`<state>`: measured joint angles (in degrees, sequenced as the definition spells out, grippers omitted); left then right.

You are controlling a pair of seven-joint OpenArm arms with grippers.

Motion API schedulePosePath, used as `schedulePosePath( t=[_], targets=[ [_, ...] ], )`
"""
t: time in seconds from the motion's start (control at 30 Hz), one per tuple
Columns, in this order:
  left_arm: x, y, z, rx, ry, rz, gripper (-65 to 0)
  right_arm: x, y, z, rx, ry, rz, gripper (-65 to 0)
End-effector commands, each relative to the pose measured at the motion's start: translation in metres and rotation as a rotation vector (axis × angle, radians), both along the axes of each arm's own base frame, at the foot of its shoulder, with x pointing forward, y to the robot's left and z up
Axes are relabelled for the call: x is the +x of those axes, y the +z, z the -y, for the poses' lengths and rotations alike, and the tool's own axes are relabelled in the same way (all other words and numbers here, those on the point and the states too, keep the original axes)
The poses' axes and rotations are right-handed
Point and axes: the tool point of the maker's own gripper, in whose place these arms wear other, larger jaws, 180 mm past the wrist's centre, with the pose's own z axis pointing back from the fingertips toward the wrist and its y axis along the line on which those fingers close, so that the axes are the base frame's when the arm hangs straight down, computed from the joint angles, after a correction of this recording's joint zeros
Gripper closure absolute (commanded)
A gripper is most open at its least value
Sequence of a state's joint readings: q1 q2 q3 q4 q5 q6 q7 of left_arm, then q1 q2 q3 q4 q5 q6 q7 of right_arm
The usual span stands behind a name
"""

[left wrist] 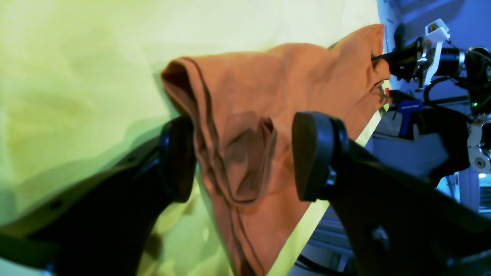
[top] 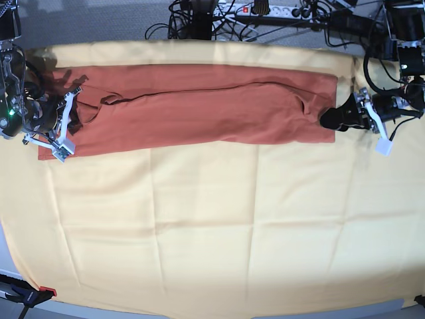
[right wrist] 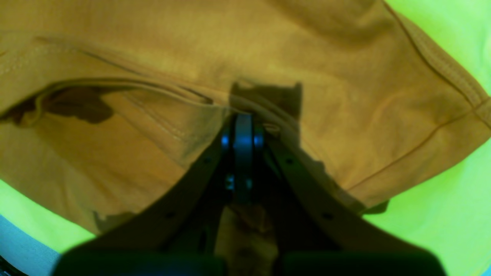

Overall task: Fold the T-shirt properly
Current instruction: 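Grasp the folded shirt's ends with both grippers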

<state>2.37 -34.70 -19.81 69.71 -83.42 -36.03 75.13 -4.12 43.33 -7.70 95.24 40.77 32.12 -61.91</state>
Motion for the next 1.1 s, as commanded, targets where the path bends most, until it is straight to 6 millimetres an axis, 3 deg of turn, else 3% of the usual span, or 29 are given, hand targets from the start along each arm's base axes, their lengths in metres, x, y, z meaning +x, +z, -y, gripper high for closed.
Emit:
schedulePosePath(
  t=[0.0,0.27,0.37,0.7,1.07],
  targets=[
    [-0.008,-0.007,-0.013,0.089,-0.032,-0.050,-40.7,0.000,0.000,0.005,-0.020,-0.003,-0.002,0.0],
    [-0.008,0.003,-0.040,0.164,-0.030,-0.057,-40.7,0.000,0.000,0.005,-0.019,-0.004,-0.001,0.0],
    [-0.008,0.003,-0.040,0.168,-0.034,-0.061,-40.7,0.000,0.000,0.005,-0.020,-0.003,-0.001,0.0],
    [-0.035,-0.025,0.002,0.131,-0.183,-0.169,-40.7,0.000,0.000,0.006,-0.020,-0.012,0.000,0.0],
    [-0.034,-0.024,0.027,0.036,-0.192,-0.149,-40.7,0.001,0.000,0.005,-0.017,-0.012,0.001,0.0]
  ],
)
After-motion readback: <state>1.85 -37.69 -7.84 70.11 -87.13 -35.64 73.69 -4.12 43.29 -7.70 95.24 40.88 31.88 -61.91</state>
